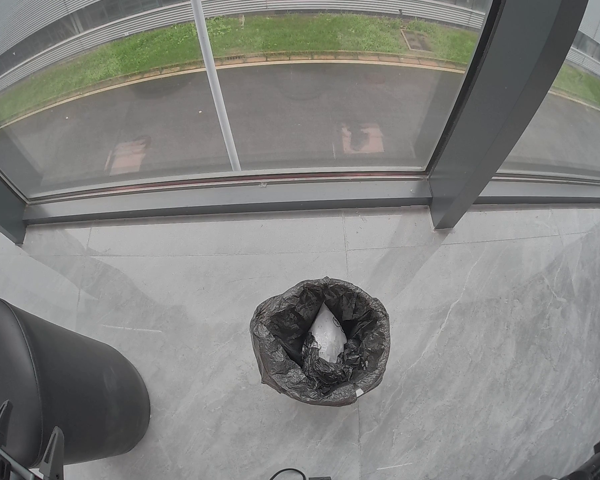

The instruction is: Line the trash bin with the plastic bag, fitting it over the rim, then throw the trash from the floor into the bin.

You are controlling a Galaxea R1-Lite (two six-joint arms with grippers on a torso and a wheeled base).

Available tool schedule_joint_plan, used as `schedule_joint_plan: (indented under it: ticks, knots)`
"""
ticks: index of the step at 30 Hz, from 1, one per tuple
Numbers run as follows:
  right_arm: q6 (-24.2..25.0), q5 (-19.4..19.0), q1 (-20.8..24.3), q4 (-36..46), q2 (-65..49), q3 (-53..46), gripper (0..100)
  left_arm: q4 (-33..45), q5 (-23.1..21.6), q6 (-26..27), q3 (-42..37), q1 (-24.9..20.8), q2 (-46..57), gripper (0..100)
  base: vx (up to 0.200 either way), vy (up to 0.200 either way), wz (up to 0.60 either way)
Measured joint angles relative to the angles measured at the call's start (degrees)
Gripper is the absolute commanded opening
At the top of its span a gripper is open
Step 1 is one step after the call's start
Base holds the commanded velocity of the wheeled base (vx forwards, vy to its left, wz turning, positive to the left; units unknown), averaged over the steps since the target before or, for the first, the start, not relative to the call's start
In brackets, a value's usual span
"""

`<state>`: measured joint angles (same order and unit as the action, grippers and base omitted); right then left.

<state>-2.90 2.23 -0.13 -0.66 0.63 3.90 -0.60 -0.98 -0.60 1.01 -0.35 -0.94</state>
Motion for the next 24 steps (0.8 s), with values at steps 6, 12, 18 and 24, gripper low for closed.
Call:
schedule_joint_plan:
  ticks: [6,12,18,24]
  knots:
    - [0.1,-3.7,0.0,0.3,0.0,-2.6,0,0.0,0.0,0.0,0.0,0.0,0.0,100,0.0,0.0,0.0]
    - [1.6,-3.6,-0.1,0.6,0.0,-2.9,0,0.0,0.0,0.0,0.0,0.0,0.0,100,0.0,0.0,0.0]
    - [1.4,-3.7,-0.1,0.6,0.0,-2.9,0,0.0,0.0,0.0,0.0,0.0,0.0,100,0.0,0.0,0.0]
    - [2.6,-3.6,-0.1,0.5,0.0,-2.9,0,0.0,0.0,0.0,0.0,0.0,0.0,100,0.0,0.0,0.0]
